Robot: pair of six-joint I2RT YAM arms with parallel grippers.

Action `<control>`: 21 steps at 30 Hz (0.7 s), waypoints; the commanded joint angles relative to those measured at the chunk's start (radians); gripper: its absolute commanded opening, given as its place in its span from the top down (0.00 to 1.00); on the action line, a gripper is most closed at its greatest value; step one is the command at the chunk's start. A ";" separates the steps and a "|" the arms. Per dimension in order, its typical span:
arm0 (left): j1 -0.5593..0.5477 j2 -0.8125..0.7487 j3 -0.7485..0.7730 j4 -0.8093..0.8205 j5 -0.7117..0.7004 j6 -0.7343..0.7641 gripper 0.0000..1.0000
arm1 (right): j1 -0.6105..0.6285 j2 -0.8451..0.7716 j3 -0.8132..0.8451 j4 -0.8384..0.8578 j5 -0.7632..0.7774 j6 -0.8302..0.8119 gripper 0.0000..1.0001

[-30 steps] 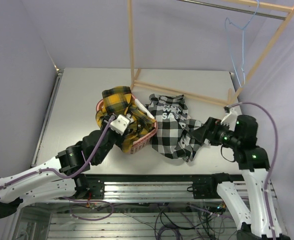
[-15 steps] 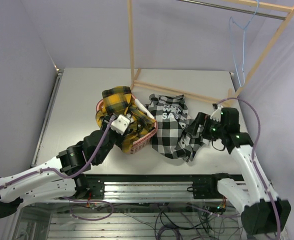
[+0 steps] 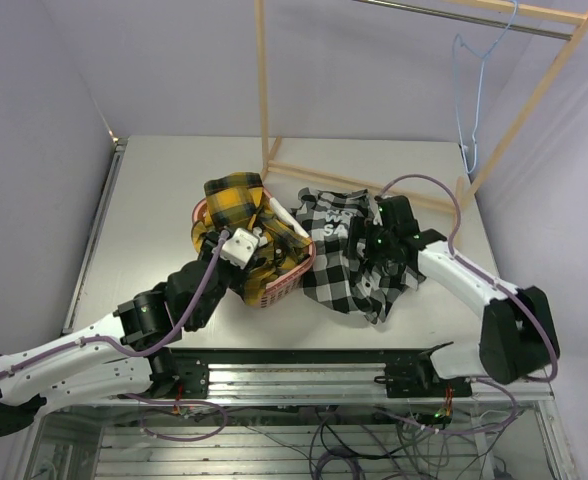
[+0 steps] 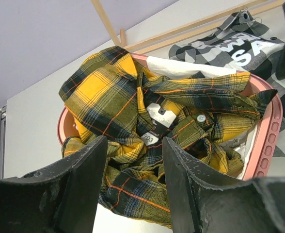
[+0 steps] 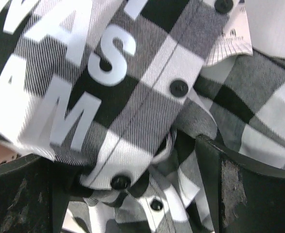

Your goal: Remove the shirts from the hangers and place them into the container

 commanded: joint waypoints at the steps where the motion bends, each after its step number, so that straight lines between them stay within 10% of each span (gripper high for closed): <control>1: -0.002 -0.012 -0.002 0.015 -0.036 -0.001 0.40 | -0.002 0.105 0.051 0.097 0.048 -0.047 0.00; 13: 0.000 0.013 0.016 0.004 0.002 -0.013 0.41 | -0.006 0.326 0.065 0.247 -0.064 -0.069 0.05; 21: 0.000 0.020 0.019 0.005 0.022 -0.014 0.42 | -0.061 0.348 0.110 0.237 -0.197 -0.100 0.91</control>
